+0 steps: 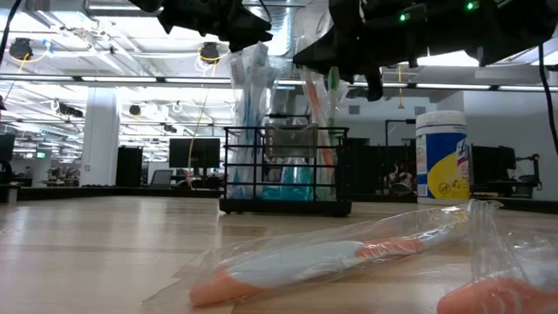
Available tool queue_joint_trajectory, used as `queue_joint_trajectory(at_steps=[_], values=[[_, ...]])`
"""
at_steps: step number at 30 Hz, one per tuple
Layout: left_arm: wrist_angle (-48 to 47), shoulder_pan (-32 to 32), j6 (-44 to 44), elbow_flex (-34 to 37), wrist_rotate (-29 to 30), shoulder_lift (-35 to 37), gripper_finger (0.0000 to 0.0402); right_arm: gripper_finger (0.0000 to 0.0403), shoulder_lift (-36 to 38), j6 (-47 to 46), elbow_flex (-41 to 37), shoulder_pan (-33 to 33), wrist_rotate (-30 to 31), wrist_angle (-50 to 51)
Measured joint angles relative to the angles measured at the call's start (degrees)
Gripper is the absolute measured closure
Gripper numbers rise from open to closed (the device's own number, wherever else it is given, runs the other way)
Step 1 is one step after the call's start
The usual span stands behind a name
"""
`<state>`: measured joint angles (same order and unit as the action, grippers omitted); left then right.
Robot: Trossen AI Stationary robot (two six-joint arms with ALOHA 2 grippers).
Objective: Pick & Place toothbrushing station
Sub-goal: Put the orange toothbrush into the black wire organizer
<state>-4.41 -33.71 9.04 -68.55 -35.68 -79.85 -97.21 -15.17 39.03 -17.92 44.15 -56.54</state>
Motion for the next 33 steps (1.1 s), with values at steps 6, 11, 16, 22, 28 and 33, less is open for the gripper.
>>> queue_joint_trajectory(at_steps=[6, 11, 16, 22, 28, 33], values=[[0.83, 0.00, 0.26, 0.19, 0.04, 0.00, 0.0260, 0.0399, 0.04, 0.58, 0.02, -1.21, 2.29, 2.46], [1.20, 0.00, 1.22, 0.19, 0.07, 0.00, 0.0260, 0.0399, 0.09, 2.10, 0.04, -1.19, 2.24, 3.04], [1.49, 0.00, 1.19, 0.19, 0.07, 0.00, 0.0260, 0.0399, -0.34, 0.22, 0.33, -1.19, 1.09, 5.76], [1.63, 0.00, 1.18, 0.19, 0.09, 0.00, 0.0260, 0.0399, -1.23, -0.35, 0.34, -0.84, 0.22, 6.89], [1.95, 0.00, 1.09, 0.19, 0.07, 0.00, 0.0260, 0.0399, -1.09, -3.37, 0.46, -0.64, -0.78, 10.32], [2.04, 0.00, 1.07, 0.19, 0.07, 0.00, 0.0260, 0.0399, -1.14, -3.52, 0.41, -0.40, -1.86, 10.61]])
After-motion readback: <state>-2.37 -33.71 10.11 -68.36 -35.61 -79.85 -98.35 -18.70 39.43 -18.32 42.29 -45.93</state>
